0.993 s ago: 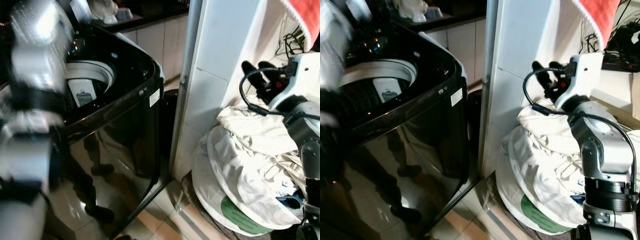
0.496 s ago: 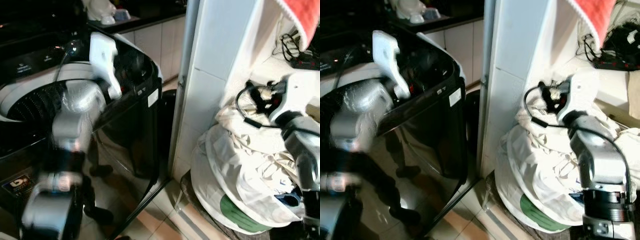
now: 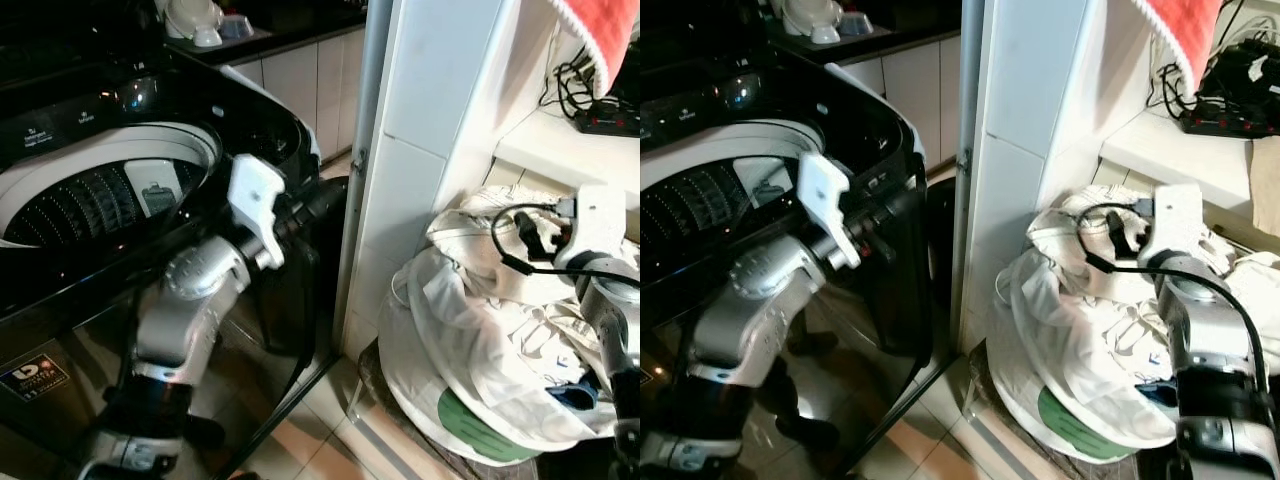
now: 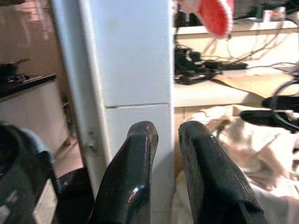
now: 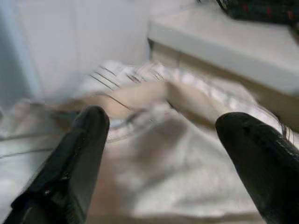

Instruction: Clothes washing

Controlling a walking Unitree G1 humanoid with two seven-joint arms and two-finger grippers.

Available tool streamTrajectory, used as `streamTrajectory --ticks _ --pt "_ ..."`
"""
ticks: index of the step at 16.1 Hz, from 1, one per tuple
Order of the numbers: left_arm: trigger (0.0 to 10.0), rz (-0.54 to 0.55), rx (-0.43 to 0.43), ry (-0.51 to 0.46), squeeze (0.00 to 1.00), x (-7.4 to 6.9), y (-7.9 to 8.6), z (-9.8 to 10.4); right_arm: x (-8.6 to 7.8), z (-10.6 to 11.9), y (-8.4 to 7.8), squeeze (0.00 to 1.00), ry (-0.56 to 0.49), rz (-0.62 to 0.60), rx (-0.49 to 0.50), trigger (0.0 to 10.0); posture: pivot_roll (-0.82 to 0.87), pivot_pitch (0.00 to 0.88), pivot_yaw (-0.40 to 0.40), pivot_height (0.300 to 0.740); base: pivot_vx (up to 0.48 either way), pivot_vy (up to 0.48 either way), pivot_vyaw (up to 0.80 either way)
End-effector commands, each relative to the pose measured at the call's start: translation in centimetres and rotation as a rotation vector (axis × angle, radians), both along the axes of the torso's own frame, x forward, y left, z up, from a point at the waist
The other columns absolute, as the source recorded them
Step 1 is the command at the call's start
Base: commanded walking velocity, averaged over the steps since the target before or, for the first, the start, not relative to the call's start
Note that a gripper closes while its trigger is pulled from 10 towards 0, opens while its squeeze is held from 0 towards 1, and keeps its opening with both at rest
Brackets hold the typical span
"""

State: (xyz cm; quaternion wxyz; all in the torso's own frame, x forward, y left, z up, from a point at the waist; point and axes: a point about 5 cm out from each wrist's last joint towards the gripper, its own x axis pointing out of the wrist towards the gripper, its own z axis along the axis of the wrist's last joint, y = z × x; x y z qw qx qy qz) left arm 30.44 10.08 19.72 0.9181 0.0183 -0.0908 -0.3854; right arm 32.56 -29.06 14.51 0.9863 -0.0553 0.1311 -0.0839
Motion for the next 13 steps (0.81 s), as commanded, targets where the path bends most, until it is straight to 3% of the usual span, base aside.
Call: streamTrajectory --ticks 1,4,8,10,11,13 --pt "10.0 -0.073 0.053 -0.039 0.00 -0.9 -0.8 0.3 0.0 -0.7 -1.9 1.00 0.037 -0.072 0.017 10.0 -0.03 0.000 -0.009 0.740 0.000 0.000 0.00" --pt "10.0 -0.153 0.108 -0.053 0.00 -2.0 -1.3 0.3 -0.2 -2.3 -3.2 1.00 0.141 -0.101 0.028 10.0 -0.03 0.000 -0.011 0.740 0.000 0.000 0.00" --pt "10.0 -0.221 0.162 -0.027 0.00 -3.2 -0.9 0.1 -0.9 -2.7 -5.6 1.00 0.104 -0.354 0.078 10.0 0.00 0.000 -0.026 0.740 0.000 0.000 0.00" --pt "10.0 -0.227 0.162 -0.025 0.00 -3.3 -0.9 0.1 -1.2 -2.9 -5.8 1.00 0.076 -0.437 0.166 10.0 0.00 0.000 -0.025 0.740 0.000 0.000 0.00" --pt "10.0 -0.247 0.171 -0.023 0.00 -3.6 -0.8 0.3 -1.3 -3.5 -5.5 1.00 0.055 -0.488 0.289 10.0 0.00 0.000 -0.024 0.740 0.000 0.000 0.00" --pt "10.0 -0.266 0.170 -0.023 0.00 -3.6 -0.6 0.6 -1.1 -4.0 -4.1 1.00 0.035 -0.482 0.425 10.0 0.00 0.000 -0.020 0.740 0.000 0.000 0.00"
